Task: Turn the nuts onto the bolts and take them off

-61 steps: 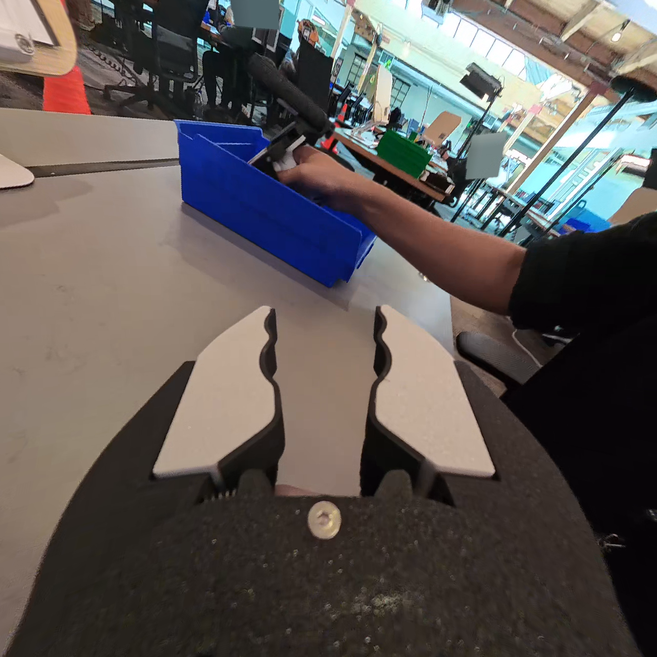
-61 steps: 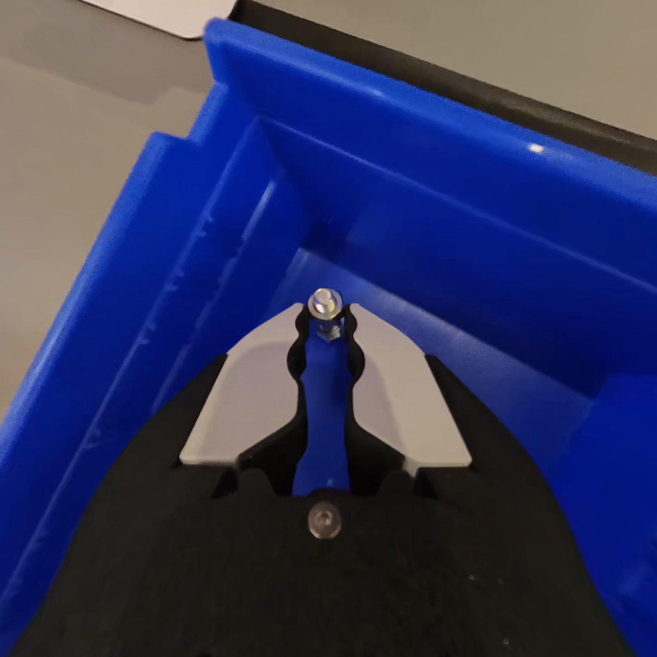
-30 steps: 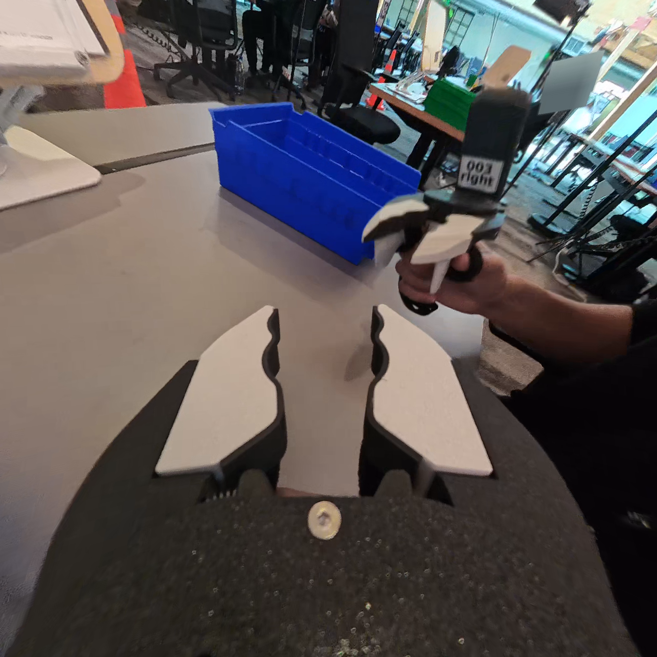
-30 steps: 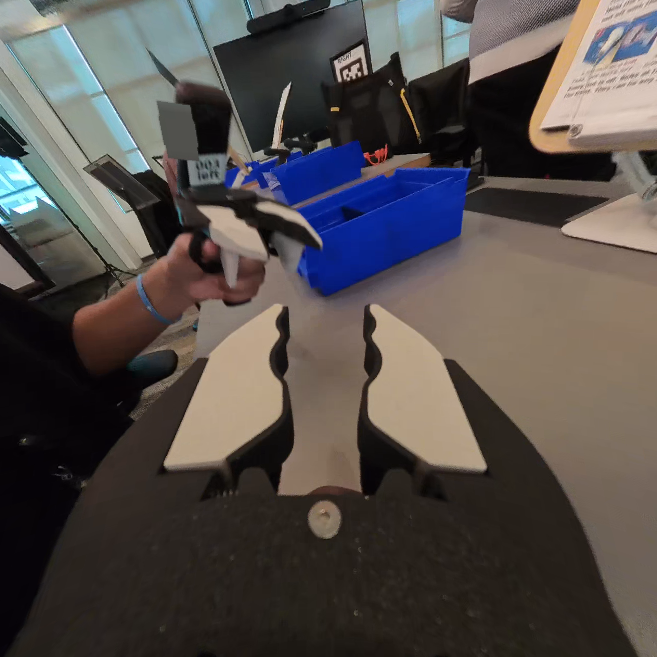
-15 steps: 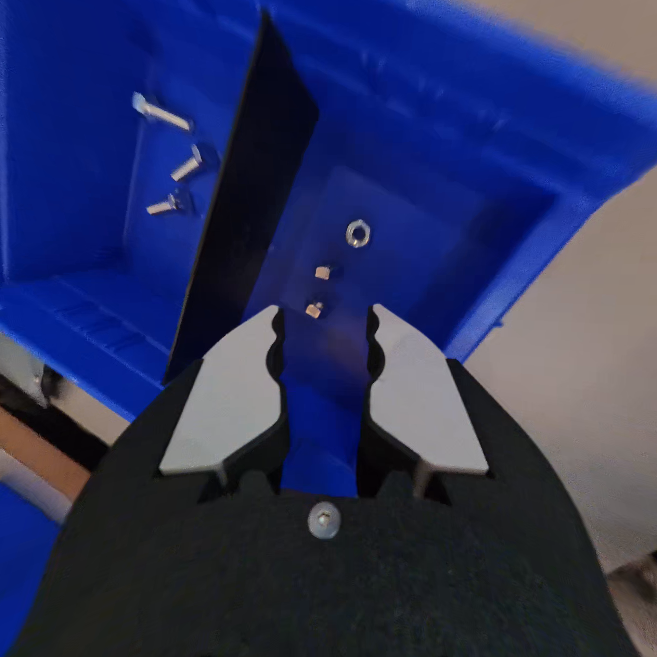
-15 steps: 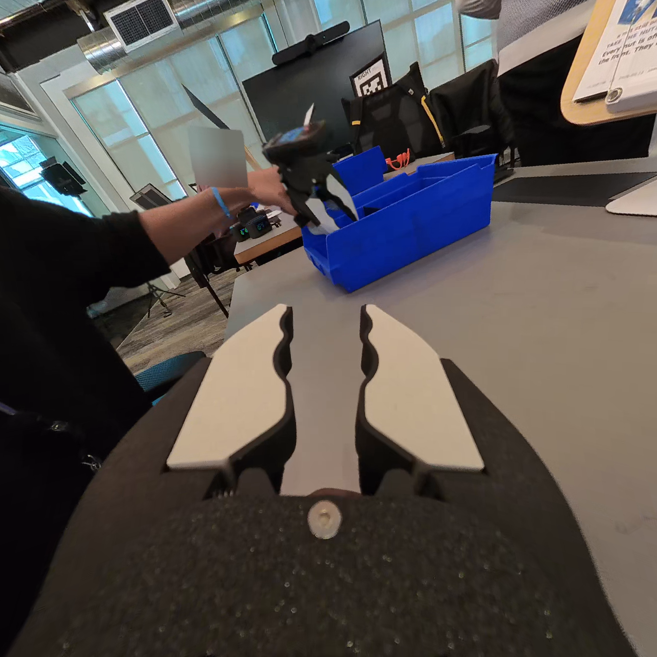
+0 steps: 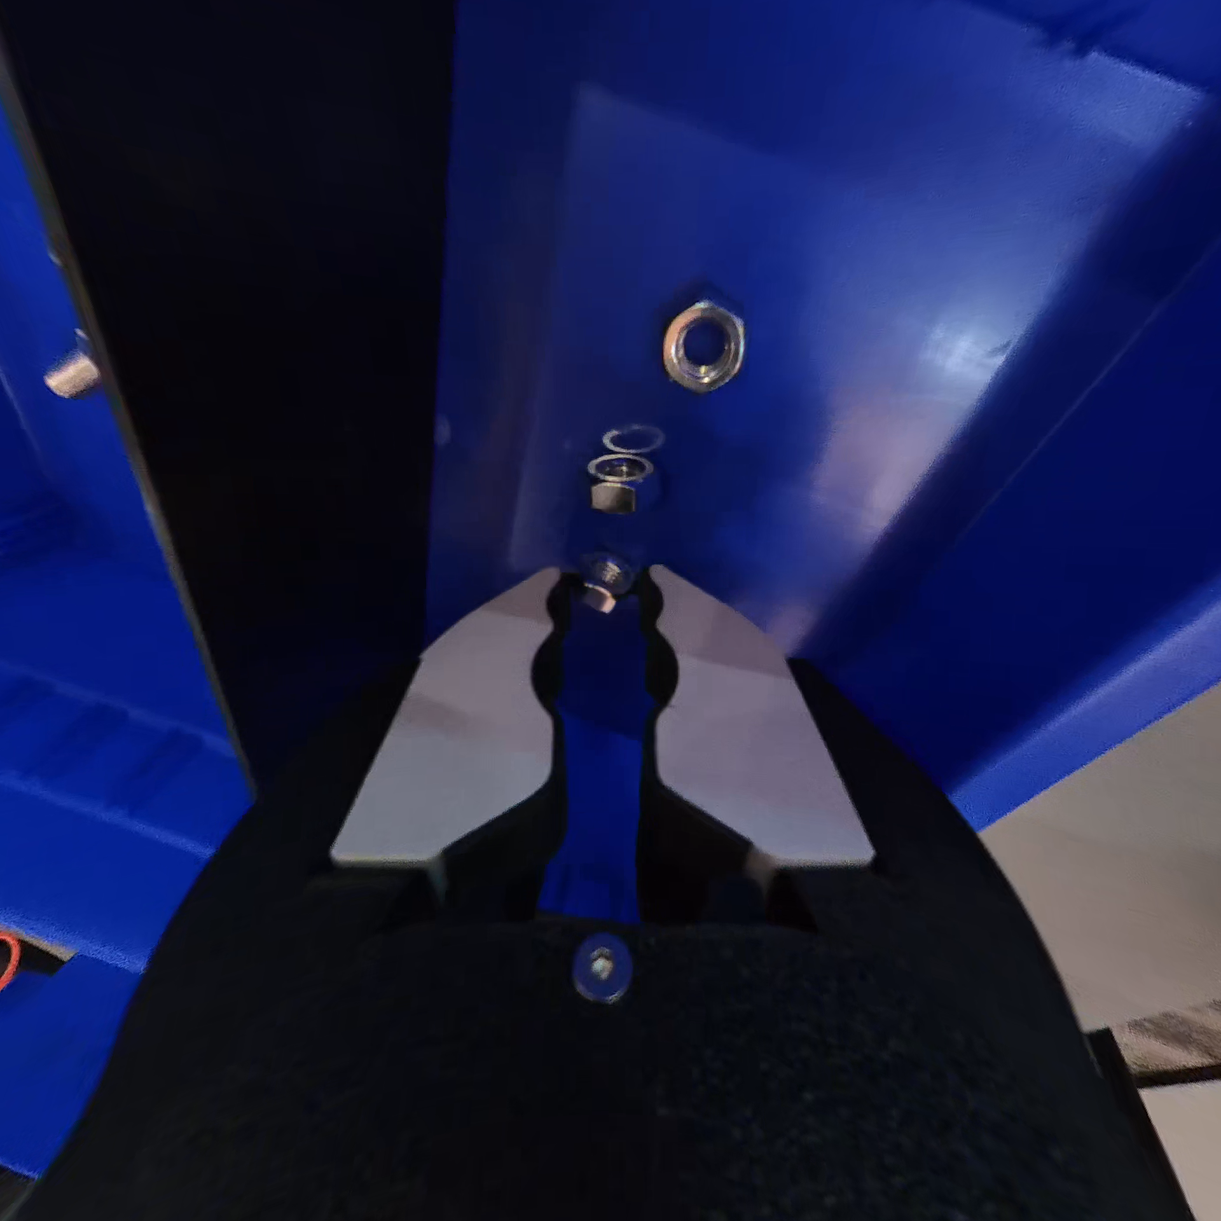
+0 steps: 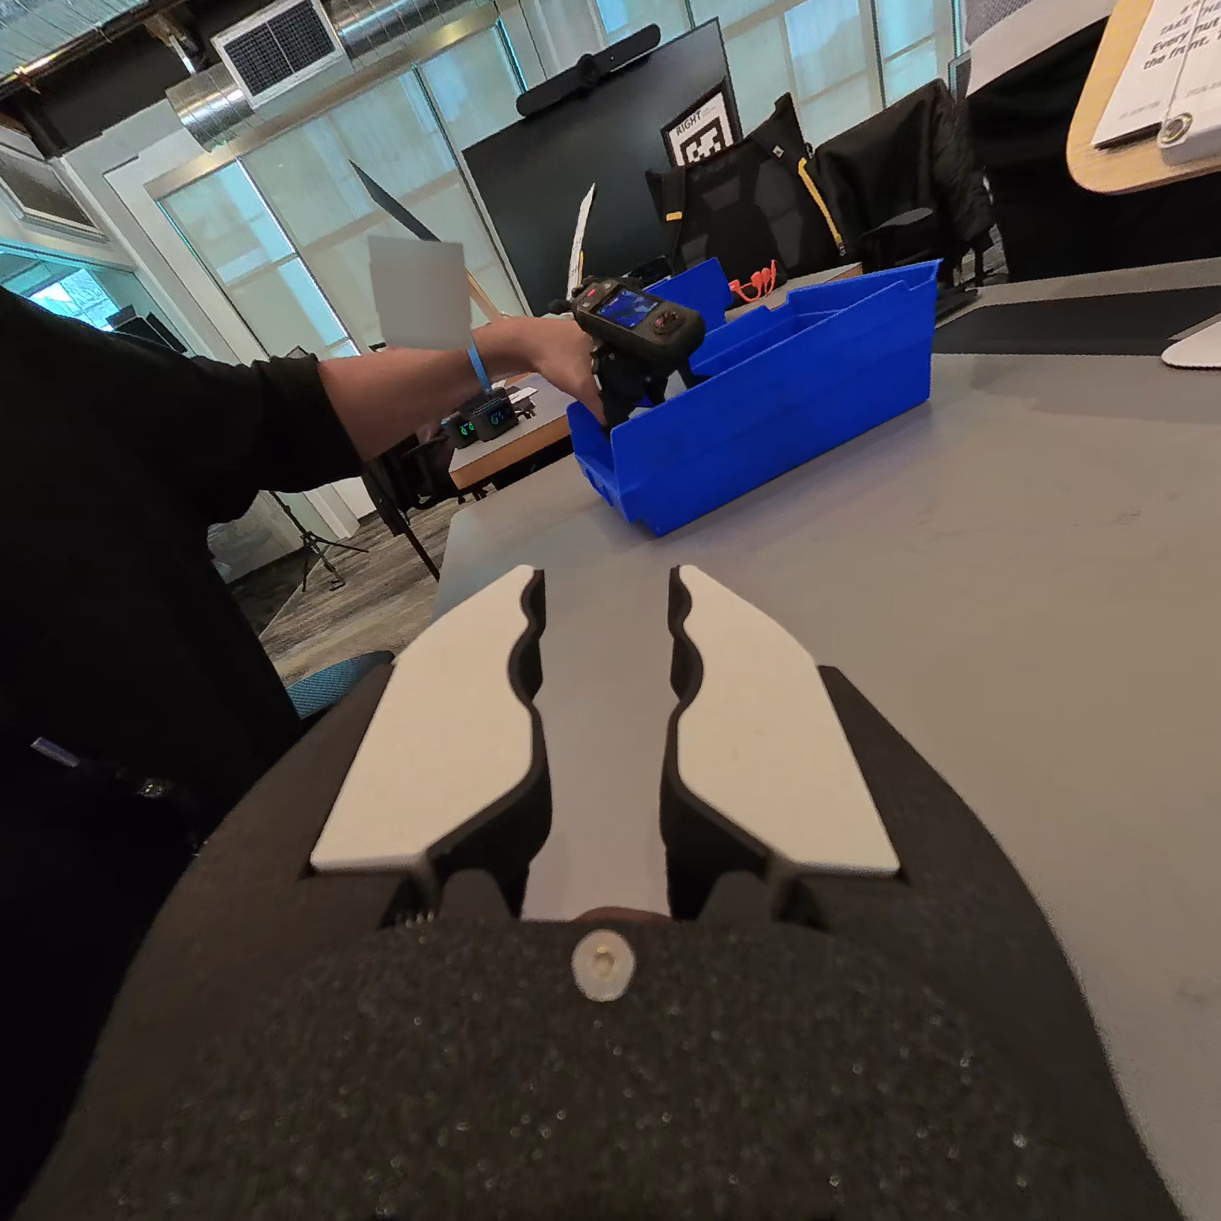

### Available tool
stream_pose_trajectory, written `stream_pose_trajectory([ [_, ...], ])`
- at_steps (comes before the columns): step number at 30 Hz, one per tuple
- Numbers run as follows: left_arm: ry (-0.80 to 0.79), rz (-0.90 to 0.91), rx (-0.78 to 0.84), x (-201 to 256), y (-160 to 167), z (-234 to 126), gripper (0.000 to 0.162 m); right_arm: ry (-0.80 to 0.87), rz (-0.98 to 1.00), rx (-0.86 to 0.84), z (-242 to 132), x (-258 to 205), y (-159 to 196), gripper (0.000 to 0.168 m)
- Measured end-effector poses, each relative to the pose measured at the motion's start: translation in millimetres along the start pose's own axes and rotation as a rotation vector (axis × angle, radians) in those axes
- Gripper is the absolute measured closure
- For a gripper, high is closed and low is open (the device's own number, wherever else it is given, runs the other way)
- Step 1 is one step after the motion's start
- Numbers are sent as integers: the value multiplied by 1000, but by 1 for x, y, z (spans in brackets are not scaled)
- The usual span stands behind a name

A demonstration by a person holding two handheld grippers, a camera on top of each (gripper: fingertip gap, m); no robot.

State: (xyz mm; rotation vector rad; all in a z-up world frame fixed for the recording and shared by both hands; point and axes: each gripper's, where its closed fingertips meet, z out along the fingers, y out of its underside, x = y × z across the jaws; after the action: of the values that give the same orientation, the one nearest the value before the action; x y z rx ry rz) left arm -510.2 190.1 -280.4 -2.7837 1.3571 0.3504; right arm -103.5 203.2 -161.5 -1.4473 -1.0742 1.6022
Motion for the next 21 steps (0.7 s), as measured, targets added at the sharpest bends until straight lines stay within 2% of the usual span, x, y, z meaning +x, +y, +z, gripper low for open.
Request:
stream_pose_trajectory([
  [7,-26,-12,9,3,3,-4,144,-5,6,-2,1,-1,0,133],
  [10,-57,-66,157,0,-10,-34,144,-5,4,-2,1,-1,0,133],
  [13,-5,-161,517,2,-61,-104,144,-2,5,4,0,-1,-2,134],
  [16,127,-127,845,24,-132,-170,144,-8,10,8,1,-2,-3,134],
  [18,219,-80,937,39,-177,-188,144,-10,7,2,2,-3,-2,134],
  [21,249,-95,862,37,-234,-166,144,0,-7,-10,1,-5,1,134],
])
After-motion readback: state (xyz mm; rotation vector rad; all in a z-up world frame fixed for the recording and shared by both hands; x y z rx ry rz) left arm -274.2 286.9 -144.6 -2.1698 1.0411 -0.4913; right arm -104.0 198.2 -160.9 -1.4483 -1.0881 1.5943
